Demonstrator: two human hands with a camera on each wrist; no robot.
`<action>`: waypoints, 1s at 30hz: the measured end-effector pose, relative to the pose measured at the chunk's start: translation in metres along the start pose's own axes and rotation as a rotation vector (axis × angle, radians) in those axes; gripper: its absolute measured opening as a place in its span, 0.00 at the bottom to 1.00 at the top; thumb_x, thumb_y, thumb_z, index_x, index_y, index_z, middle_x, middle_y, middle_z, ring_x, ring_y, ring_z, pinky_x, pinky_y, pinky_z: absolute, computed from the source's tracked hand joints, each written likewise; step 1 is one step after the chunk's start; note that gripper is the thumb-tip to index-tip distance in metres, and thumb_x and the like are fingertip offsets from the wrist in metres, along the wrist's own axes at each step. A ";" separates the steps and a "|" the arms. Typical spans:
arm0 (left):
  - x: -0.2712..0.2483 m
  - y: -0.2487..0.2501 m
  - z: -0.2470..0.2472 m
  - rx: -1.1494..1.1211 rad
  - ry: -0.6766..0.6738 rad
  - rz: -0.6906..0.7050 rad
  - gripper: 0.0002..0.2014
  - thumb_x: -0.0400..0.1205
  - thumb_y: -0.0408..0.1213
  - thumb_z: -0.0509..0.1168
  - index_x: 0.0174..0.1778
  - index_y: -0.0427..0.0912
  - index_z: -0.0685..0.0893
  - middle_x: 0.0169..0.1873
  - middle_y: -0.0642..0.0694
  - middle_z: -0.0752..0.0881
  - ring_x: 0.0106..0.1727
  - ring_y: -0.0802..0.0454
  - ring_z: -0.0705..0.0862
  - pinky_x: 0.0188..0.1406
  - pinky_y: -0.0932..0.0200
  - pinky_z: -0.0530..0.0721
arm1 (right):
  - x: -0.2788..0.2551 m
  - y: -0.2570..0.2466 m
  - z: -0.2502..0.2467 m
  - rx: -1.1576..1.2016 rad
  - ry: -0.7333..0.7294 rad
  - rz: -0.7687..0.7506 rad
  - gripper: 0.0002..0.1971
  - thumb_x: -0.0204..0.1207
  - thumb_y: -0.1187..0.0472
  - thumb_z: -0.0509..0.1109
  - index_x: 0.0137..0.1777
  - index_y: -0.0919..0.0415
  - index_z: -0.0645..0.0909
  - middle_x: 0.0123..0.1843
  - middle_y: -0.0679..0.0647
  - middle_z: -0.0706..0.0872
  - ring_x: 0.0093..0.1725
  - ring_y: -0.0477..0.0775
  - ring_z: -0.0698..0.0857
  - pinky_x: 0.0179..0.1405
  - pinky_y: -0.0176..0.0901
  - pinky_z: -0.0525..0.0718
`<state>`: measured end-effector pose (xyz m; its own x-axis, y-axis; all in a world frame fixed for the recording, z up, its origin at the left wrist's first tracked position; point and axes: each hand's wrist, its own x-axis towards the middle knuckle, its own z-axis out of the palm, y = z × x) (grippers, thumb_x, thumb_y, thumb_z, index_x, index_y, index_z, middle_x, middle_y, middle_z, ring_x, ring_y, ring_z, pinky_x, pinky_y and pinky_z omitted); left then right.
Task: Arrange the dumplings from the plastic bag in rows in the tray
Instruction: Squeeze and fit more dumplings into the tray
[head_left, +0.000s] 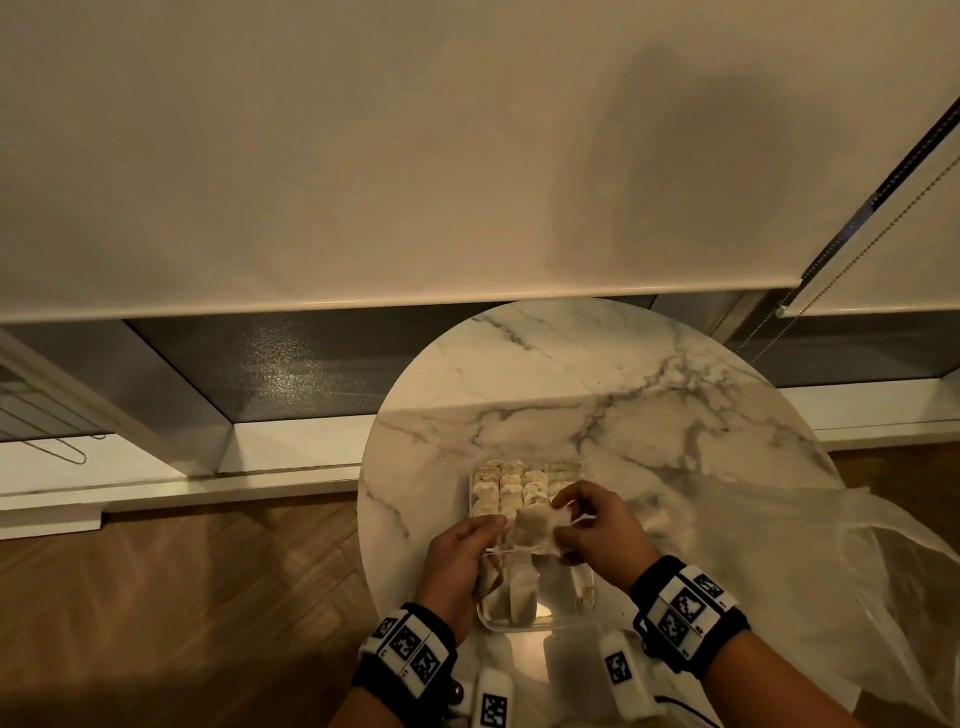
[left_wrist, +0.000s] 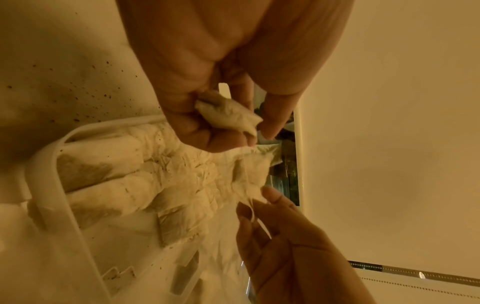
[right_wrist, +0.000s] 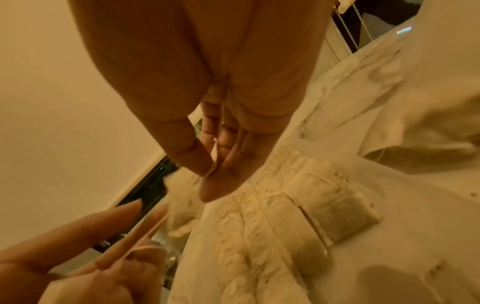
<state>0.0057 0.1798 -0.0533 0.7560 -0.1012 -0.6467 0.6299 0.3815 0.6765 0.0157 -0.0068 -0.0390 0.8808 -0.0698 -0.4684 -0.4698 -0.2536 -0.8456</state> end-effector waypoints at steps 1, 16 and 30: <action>0.000 0.002 -0.002 -0.026 0.026 -0.009 0.08 0.83 0.30 0.66 0.53 0.33 0.90 0.40 0.40 0.91 0.36 0.47 0.90 0.31 0.57 0.86 | 0.001 0.000 -0.003 -0.032 0.029 -0.017 0.16 0.71 0.78 0.71 0.51 0.58 0.82 0.46 0.62 0.84 0.38 0.61 0.87 0.35 0.53 0.91; 0.012 0.010 -0.037 -0.084 0.135 -0.023 0.24 0.78 0.12 0.52 0.60 0.36 0.83 0.52 0.38 0.82 0.47 0.43 0.85 0.28 0.61 0.79 | 0.019 0.008 -0.048 -0.984 -0.209 -0.074 0.10 0.80 0.58 0.68 0.57 0.50 0.89 0.53 0.46 0.90 0.51 0.48 0.86 0.53 0.36 0.81; 0.009 0.005 -0.036 -0.139 0.162 0.006 0.21 0.79 0.13 0.58 0.62 0.36 0.82 0.54 0.35 0.84 0.50 0.42 0.87 0.45 0.51 0.82 | 0.043 0.005 -0.022 -1.293 -0.291 -0.042 0.11 0.79 0.54 0.69 0.58 0.51 0.86 0.60 0.55 0.87 0.58 0.58 0.86 0.55 0.45 0.82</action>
<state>0.0088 0.2140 -0.0687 0.7140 0.0459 -0.6986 0.5864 0.5059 0.6326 0.0525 -0.0321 -0.0572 0.7720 0.1270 -0.6227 0.0949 -0.9919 -0.0847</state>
